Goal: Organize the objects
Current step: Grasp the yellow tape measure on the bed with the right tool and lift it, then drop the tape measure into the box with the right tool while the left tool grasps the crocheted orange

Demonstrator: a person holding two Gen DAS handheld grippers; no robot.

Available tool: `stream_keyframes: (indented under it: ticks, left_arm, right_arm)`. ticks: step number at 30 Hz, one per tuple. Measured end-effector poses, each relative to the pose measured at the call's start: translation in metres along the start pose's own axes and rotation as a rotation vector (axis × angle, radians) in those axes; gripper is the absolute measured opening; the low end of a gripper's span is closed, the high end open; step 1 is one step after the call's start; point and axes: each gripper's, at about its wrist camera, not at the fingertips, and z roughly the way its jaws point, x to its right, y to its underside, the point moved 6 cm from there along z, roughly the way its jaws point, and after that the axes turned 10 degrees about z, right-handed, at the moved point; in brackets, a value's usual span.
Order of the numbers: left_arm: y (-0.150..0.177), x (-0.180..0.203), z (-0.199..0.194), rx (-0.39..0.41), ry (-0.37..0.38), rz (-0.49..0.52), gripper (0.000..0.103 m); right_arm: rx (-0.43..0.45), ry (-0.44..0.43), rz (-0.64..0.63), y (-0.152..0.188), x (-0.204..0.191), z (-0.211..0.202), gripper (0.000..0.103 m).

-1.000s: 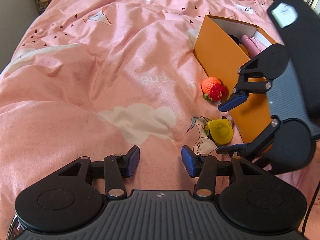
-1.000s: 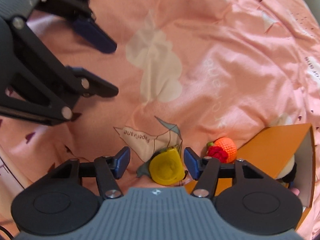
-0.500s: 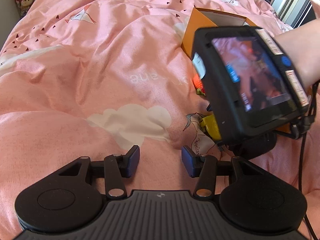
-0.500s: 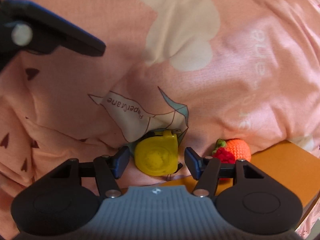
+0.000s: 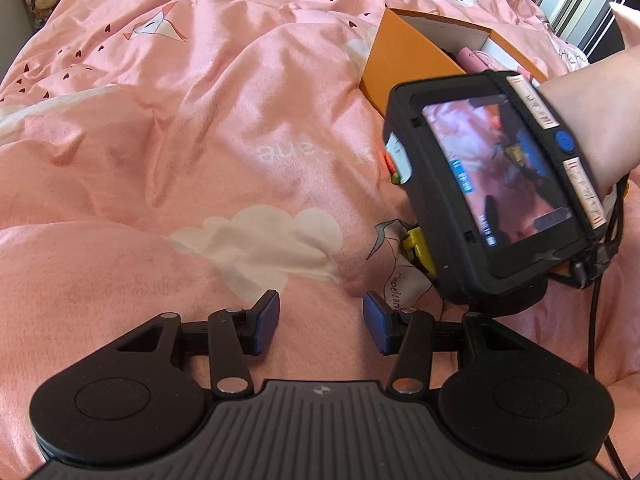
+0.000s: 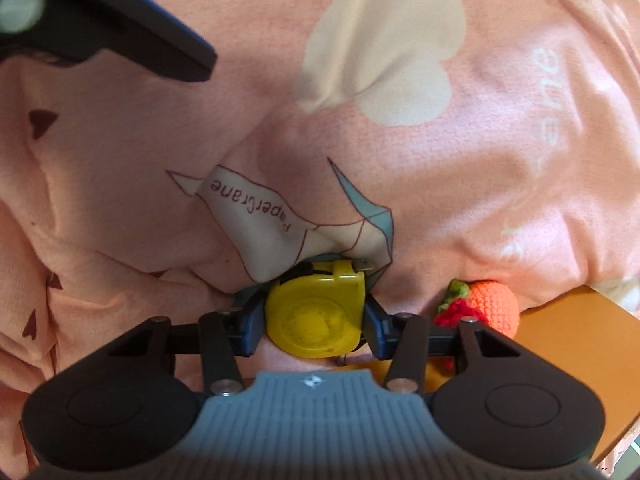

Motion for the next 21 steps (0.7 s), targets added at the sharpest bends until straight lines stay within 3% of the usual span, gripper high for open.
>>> stream_keyframes:
  ticks: [6,13,21]
  left_arm:
    - [-0.001,0.004,-0.002,-0.011,-0.023,0.017,0.057]
    - [-0.007,0.010,-0.010,-0.018,-0.029,0.061,0.057]
    - [-0.032,0.030,-0.025,0.050,-0.004,0.249,0.058]
  right_arm:
    - [0.096,0.028,0.036,0.012,0.002,-0.031,0.052]
    - [0.273,0.054,0.126,0.041,0.010,-0.091,0.052]
    - [0.463,0.055,0.307,0.075,0.040,-0.158,0.052]
